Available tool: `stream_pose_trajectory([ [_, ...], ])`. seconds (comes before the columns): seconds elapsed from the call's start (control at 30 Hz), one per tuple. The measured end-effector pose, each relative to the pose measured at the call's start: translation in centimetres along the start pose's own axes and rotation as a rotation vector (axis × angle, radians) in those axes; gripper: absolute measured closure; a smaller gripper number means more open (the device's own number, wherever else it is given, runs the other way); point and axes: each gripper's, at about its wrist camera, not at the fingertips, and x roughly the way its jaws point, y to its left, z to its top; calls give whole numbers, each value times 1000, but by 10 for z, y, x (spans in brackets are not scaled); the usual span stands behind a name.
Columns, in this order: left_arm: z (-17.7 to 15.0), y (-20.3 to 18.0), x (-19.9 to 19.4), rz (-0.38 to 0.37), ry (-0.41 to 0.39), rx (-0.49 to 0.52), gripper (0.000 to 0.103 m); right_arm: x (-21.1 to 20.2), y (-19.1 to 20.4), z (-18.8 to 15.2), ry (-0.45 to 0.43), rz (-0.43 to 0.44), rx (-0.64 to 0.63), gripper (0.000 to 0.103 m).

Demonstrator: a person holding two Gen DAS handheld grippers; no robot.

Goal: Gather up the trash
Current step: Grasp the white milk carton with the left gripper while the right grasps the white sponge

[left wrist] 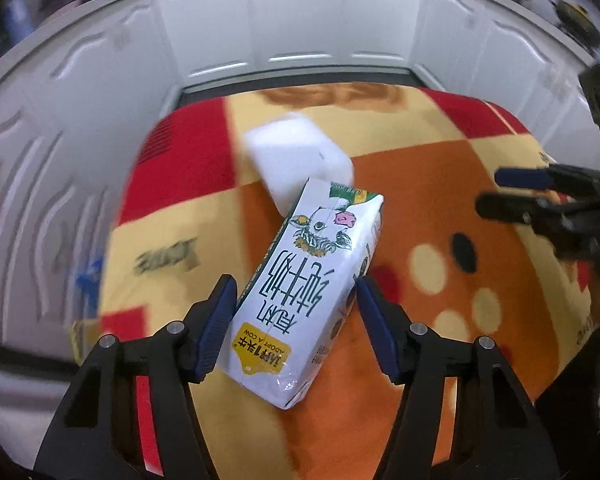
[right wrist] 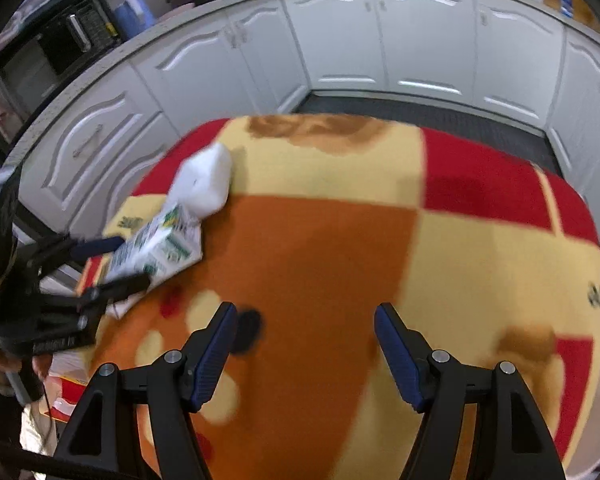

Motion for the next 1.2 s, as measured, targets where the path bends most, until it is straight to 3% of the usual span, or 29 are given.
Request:
stream_pose_trajectory([
  [0.07, -7, 15, -5, 16, 5, -58, 43, 12, 14, 14, -4, 19, -19, 31],
  [0.13, -13, 25, -5, -34, 11, -95, 45, 27, 30, 30, 4, 43, -35, 31],
  [0.37, -34, 33, -13, 6, 21, -125, 46, 67, 76, 61, 48, 135, -14, 31],
  [0.57, -47, 44, -20, 59, 15, -207, 47, 108, 105, 72, 113, 98, 24, 31],
  [0.67, -49, 42, -19, 83, 3, -224, 47, 121, 110, 73, 110, 36, 19, 28],
  [0.77, -47, 37, -16, 98, -1, -235, 46, 115, 111, 68, 81, 34, -48, 35],
  [0.97, -43, 36, 0, 67, 19, -252, 45, 66, 81, 46, 43, 110, -89, 38],
  [1.07, -43, 35, 1, 55, 11, -267, 46, 33, 65, 29, 2, 68, -114, 38],
  [1.2, -41, 30, -4, -1, 13, -292, 47, 3, 45, 9, -23, 74, -104, 38],
])
